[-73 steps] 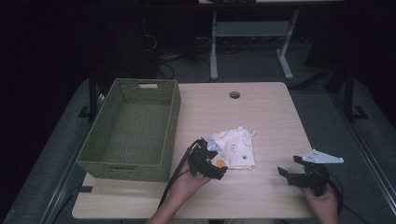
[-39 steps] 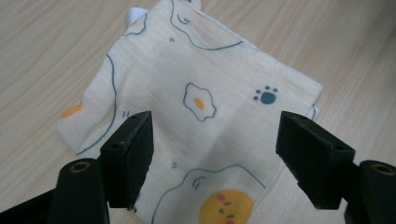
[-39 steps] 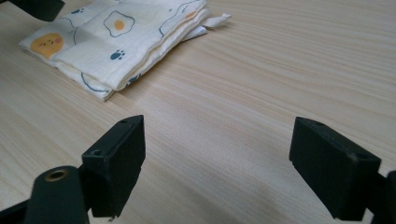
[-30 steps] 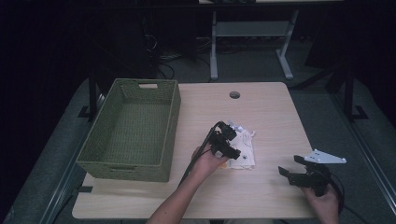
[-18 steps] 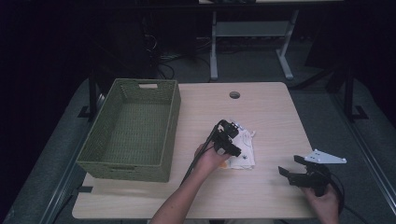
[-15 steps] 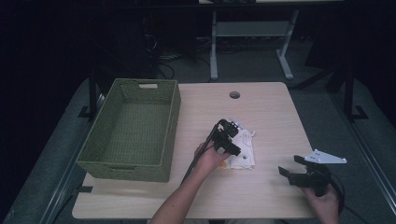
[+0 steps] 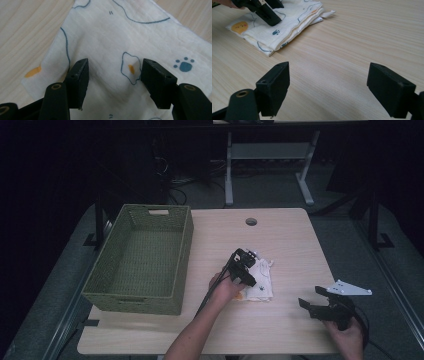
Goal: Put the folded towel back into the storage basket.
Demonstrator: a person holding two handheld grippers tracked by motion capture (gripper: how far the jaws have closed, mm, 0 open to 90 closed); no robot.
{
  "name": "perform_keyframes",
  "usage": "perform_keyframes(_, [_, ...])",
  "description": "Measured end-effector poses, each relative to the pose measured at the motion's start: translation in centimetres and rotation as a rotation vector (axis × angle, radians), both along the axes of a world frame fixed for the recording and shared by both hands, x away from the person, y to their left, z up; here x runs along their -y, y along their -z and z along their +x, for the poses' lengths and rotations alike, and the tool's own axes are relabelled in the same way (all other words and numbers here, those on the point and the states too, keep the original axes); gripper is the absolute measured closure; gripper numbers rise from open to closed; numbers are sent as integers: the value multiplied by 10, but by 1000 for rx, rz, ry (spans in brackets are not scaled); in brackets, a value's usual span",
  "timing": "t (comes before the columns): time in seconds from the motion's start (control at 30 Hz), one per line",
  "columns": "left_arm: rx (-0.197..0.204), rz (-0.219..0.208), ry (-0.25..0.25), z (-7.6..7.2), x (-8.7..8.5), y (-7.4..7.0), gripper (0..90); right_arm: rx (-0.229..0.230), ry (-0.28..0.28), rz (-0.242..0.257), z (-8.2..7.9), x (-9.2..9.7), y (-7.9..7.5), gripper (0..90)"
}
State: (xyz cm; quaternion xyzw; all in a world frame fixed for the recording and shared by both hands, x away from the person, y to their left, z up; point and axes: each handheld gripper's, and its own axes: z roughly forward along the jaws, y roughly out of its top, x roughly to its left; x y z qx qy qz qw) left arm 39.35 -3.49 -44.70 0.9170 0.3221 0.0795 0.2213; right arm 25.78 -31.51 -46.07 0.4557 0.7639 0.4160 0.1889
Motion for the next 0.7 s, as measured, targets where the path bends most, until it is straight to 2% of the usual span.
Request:
perform_keyframes(0.43, [2, 4, 26, -1, 1, -1, 551, 0, -1, 1, -1, -1, 0, 180])
perform_keyframes(0.47, [2, 8, 30, -1, 1, -2, 591, 0, -1, 0, -1, -1, 0, 180])
perform_keyframes(0.6, [8, 6, 38, -2, 2, -2, 637, -3, -2, -2, -1, 0, 0, 180])
perform_keyframes(0.7, [11, 3, 46, -2, 2, -2, 725, 1, 1, -1, 0, 0, 0, 180])
